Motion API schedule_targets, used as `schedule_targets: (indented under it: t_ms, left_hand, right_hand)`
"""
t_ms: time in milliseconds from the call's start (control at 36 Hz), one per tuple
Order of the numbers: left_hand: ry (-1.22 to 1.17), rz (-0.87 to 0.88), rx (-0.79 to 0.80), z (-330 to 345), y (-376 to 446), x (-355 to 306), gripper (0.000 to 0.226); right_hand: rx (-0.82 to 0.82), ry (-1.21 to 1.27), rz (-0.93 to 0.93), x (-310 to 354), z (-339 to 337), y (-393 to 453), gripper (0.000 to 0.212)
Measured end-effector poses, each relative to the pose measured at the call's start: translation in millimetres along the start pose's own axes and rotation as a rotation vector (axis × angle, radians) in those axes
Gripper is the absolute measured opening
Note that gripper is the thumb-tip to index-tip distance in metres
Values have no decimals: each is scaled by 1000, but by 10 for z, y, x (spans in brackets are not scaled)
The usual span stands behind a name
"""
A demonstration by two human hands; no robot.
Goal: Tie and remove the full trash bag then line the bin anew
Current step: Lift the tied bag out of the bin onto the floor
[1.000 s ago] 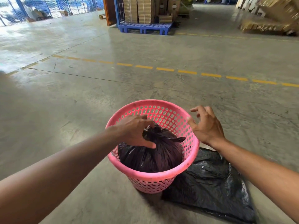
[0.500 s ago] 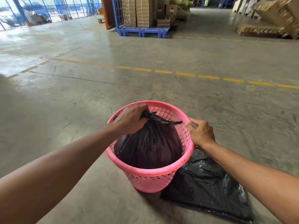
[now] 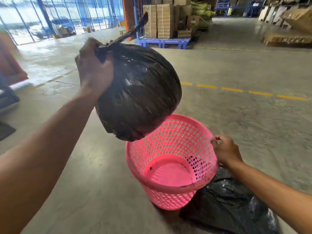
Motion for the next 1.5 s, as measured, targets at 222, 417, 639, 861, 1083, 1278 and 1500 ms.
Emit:
schedule_targets:
  t_ms: [222, 417, 639, 861, 1083, 1278, 1500]
  left_hand:
    - [126, -133, -75, -356, 24, 708, 24]
    - [344, -460, 34, -426, -341, 1717, 26]
    - [460, -726, 183, -464, -705, 2602, 19]
    - [525, -791, 257, -530, -1099, 3065, 27]
    - [764, -326, 323, -491, -833, 2388, 56]
    - [232, -576, 929, 45, -1285, 1298, 54]
    - [159, -651, 889, 171, -1590, 1215, 34]
  right_hand:
    - [80, -44, 38, -98, 45, 115, 28]
    - [98, -30, 43, -176, 109, 200, 30]
    - [113, 0, 35, -243, 127, 218, 19]
    - [110, 3, 27, -249, 93, 143, 8]
    - [148, 46, 23, -112, 21, 50, 21]
    - [147, 37, 27, -60, -33, 82, 14]
    - [57, -17, -33, 173, -64, 90, 24]
Point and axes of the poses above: each hand's wrist, its own y-axis towards the middle knuckle, its own z-axis out of the palm, x = y × z, the point moved 3 cm from there along y, towards the middle knuckle, and after that the axes turned 7 degrees about -y, right-handed, at the moved point
